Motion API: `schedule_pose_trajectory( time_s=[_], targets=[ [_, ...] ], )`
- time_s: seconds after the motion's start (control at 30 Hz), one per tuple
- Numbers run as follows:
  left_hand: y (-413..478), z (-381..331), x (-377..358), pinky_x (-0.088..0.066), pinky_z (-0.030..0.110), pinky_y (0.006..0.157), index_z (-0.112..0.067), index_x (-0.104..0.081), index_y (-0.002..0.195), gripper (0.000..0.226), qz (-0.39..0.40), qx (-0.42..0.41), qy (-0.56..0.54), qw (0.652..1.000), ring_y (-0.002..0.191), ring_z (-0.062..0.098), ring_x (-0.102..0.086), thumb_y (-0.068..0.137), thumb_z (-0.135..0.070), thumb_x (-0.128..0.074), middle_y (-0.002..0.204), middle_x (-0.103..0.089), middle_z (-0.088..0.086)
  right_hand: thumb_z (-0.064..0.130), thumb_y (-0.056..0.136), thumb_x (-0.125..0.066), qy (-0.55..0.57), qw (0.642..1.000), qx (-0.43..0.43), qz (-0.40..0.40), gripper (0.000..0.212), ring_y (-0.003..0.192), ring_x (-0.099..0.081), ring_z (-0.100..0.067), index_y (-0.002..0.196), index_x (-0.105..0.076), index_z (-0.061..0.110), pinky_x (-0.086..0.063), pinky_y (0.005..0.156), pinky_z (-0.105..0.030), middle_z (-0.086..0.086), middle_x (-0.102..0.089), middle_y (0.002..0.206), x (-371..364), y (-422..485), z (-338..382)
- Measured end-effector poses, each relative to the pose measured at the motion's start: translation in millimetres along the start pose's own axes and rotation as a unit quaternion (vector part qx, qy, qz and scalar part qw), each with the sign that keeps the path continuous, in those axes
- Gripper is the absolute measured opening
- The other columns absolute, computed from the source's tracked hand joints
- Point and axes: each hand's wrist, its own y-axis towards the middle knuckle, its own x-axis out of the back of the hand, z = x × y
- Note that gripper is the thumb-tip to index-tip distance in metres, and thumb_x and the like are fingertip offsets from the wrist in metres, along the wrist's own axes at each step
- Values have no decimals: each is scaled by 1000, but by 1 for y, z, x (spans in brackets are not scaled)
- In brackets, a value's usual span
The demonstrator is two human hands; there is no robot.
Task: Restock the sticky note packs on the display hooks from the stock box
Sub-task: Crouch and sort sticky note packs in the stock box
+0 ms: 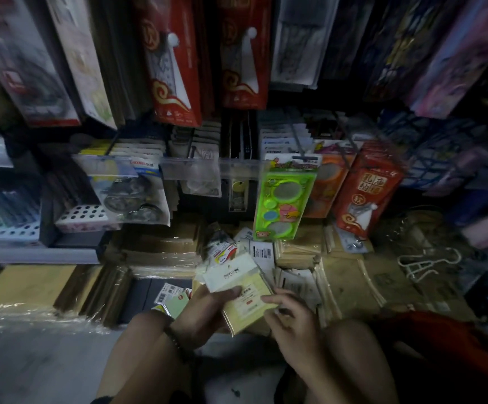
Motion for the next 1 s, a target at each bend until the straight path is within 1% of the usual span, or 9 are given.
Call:
schedule_pose_trajectory(
  time_s=[0.07,0.2,0.37,0.47,0.57,0.67,0.73,0.87,1.0],
  targets=[
    [-14,0,-8,-56,62,102,1,-59,139,57,-10,-15,30,999,126,48,-65,87,-7,-80,135,-67,29,20,88,-84,31,999,-36,-26,30,103,-71,-4,105,-74,43,-61,88,-45,19,-74,110,6,-4,12],
    [-41,-10,-36,-54,67,103,-2,-62,138,56,-37,-57,62,996,122,47,-68,88,-8,-85,133,-69,27,22,85,-87,70,996,-43,-40,49,102,-72,-6,122,-66,46,-61,86,-37,11,-75,108,15,0,42],
    [-78,-55,-61,-65,49,90,-5,-66,135,36,-23,-72,3,997,122,44,-69,107,-25,-58,134,-69,27,9,92,-80,149,983,-22,-106,58,97,-75,-7,134,-61,44,-64,80,-31,8,-76,106,30,3,97],
    [-100,-78,-69,-50,65,110,-3,-57,141,36,0,-134,56,989,126,48,-65,106,-8,-54,138,-64,31,17,93,-80,174,973,5,-150,56,92,-76,-7,131,-60,51,-66,75,-38,7,-76,106,42,9,134],
    [-122,-109,-86,-46,69,111,-9,-54,145,45,11,-181,118,976,127,48,-64,102,3,-58,139,-65,27,29,93,-80,168,975,45,-135,47,111,-72,-11,129,-62,54,-65,87,-44,8,-72,125,54,16,171],
    [-141,-140,-108,-49,64,111,-13,-56,143,43,5,-236,162,958,127,44,-66,102,-2,-62,137,-69,21,25,95,-78,167,977,86,-98,34,120,-64,2,123,-70,44,-59,102,-41,20,-68,130,69,21,213],
    [-152,-159,-124,-50,66,109,-12,-56,140,43,-3,-271,185,944,125,42,-68,100,0,-65,135,-71,19,19,94,-79,170,976,110,-81,33,115,-66,3,120,-72,39,-60,99,-35,23,-70,123,80,25,239],
    [-176,-201,-154,-55,63,104,-13,-58,136,43,-29,-328,198,923,120,40,-71,97,3,-66,128,-75,17,3,89,-82,198,966,153,-69,34,93,-78,-10,111,-75,29,-64,70,-28,6,-79,105,109,37,286],
    [-197,-245,-180,-58,62,100,-12,-58,136,41,-33,-375,231,897,116,36,-74,98,4,-64,124,-77,15,2,93,-77,174,964,196,-36,35,87,-80,-15,109,-77,33,-67,72,-38,10,-79,103,140,54,335]
  ],
)
